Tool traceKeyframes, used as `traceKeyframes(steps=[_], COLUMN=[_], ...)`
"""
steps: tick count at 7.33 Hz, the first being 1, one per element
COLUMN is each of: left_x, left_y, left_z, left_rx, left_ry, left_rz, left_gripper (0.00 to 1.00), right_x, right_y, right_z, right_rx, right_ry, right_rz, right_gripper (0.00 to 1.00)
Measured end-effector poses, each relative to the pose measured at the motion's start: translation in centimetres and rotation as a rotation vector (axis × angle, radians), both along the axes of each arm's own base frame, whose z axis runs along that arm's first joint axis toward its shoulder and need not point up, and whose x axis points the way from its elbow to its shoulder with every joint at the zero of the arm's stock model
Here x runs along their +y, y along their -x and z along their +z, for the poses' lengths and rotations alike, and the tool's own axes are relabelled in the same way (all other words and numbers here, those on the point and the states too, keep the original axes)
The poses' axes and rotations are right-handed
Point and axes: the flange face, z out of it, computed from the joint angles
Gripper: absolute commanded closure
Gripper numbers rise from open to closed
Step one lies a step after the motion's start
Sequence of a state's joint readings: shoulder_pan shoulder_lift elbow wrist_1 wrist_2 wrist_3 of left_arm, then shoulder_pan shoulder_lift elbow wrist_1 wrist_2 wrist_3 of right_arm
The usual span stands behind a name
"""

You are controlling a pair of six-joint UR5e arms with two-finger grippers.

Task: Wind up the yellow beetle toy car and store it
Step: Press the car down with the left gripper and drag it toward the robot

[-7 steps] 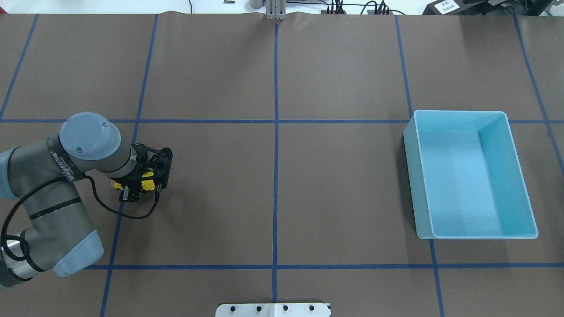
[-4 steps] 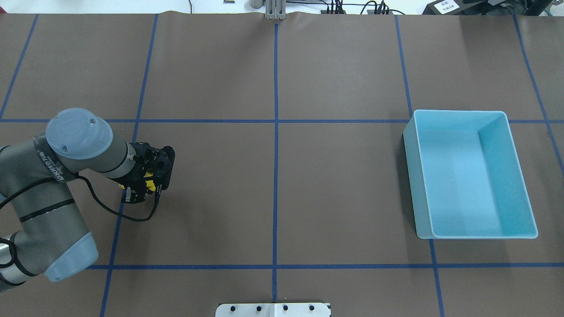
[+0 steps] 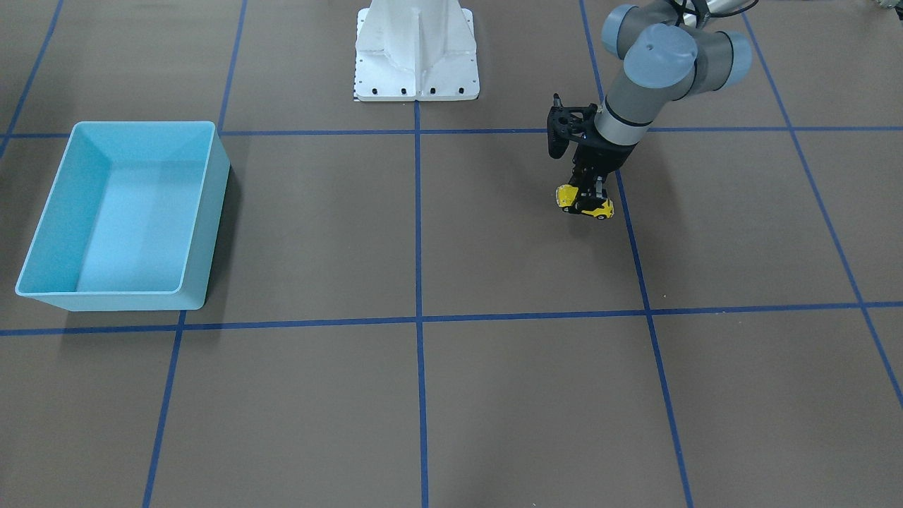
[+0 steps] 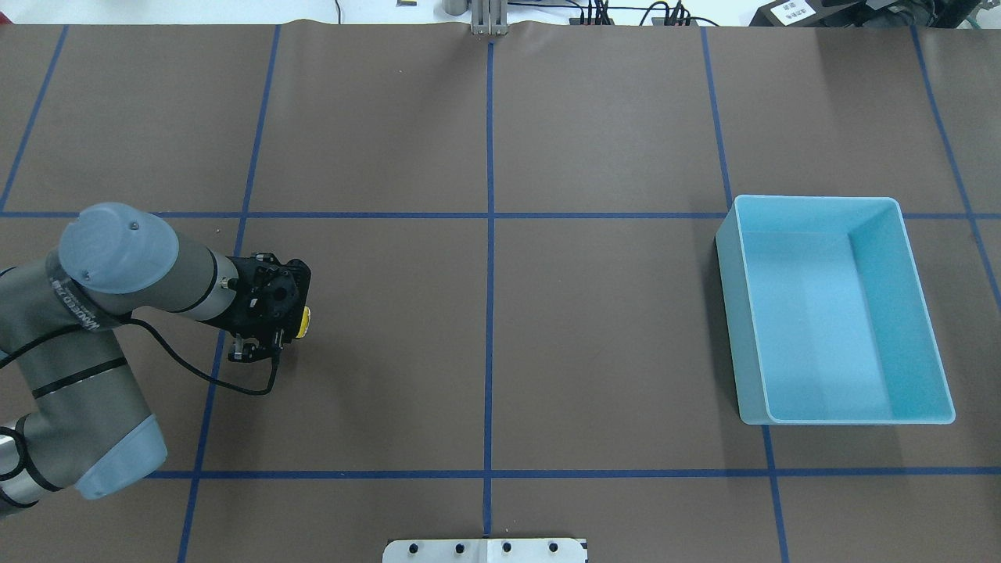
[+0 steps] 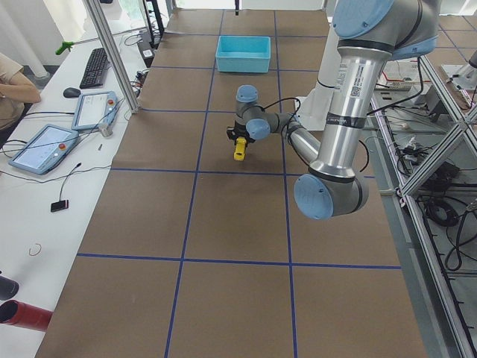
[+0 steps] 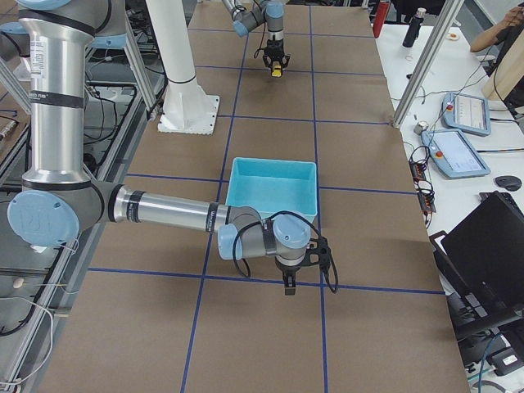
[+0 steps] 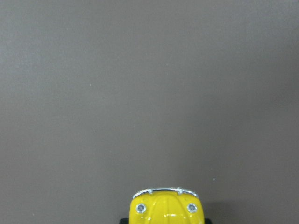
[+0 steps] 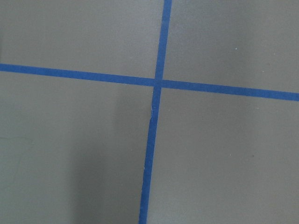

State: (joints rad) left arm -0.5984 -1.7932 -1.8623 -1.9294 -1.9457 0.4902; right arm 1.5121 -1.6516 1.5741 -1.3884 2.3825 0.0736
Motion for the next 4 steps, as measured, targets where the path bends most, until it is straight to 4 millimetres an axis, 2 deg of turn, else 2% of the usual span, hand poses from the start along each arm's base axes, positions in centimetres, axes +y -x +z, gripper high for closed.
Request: traceKeyframes(steps=[2,4], left_x=[0.2,0.1], left_y=[0.2,0.0], left_z=[1.5,2.2], left_rx=[0.002,-0.002], left_ry=[0.017,0.049], left_rz=[-0.011,-0.030], left_gripper=[0.95,0.95], right_x=[0.5,1.4], right_y=[-0.8,-1.7], right_z=[-3.8,-4.8], right_rx=[0.021,0.034], right_ry=[0.072,0.085], right_rz=[0.016,0.032], right_gripper=[0.00,0.00])
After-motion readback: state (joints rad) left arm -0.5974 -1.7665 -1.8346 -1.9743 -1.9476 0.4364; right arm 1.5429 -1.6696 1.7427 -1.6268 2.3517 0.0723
